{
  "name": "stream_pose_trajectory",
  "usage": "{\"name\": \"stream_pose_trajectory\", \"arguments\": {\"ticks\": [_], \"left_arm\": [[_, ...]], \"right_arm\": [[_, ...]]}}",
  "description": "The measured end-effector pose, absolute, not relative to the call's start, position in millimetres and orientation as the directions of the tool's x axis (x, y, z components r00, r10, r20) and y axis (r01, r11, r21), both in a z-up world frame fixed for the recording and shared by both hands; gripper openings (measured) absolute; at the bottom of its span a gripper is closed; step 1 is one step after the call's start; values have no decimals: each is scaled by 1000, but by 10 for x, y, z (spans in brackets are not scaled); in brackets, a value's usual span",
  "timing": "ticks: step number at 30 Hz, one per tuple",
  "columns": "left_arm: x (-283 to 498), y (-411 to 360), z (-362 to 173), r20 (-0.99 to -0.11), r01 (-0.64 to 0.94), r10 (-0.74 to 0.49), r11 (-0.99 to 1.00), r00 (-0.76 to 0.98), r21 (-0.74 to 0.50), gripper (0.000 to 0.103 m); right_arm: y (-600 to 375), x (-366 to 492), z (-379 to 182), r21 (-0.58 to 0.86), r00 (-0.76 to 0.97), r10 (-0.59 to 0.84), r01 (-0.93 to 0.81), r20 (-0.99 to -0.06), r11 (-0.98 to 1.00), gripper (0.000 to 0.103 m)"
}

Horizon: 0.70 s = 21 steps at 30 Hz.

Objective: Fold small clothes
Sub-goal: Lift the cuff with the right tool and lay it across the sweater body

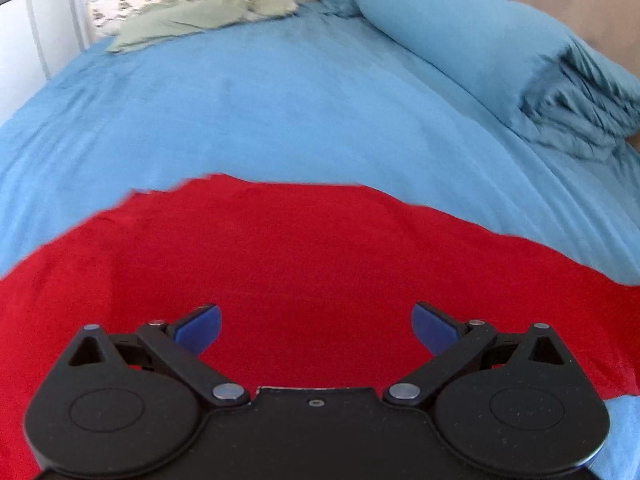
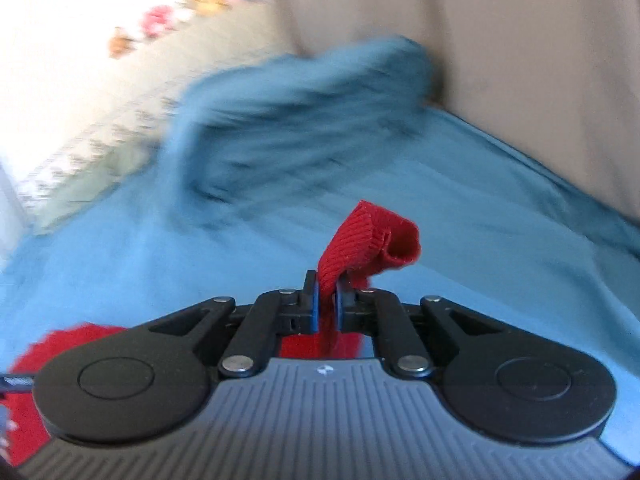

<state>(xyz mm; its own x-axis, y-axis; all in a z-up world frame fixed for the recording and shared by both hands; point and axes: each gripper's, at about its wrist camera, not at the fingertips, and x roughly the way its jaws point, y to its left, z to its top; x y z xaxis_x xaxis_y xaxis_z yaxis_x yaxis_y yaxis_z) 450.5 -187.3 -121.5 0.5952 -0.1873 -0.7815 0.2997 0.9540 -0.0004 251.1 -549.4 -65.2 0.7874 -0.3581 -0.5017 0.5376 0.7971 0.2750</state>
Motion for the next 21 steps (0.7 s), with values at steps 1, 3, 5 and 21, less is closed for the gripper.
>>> {"name": "stream_pose_trajectory", "arguments": {"ticks": [1,3,5,21], "left_arm": [[4504,-1725,-1150,-777,284,-178,959,603,1,103],[4495,-1426,-1032,-769,251,-160,968,620,1,103],[4472,-1069,-911,-758,211,-132,978,639,8,103],[4088,1304,-1258,-774,-90,104,994,625,61,103]], "right_arm": [[-5330,2659,-500,281,817,-322,490,-478,825,23],[-4976,2939,-241,289,867,-249,394,-431,872,23],[-4528,3254,-10,292,909,-159,284,-386,913,23],[-472,5012,-847,189,761,442,-403,-475,896,23]]}}
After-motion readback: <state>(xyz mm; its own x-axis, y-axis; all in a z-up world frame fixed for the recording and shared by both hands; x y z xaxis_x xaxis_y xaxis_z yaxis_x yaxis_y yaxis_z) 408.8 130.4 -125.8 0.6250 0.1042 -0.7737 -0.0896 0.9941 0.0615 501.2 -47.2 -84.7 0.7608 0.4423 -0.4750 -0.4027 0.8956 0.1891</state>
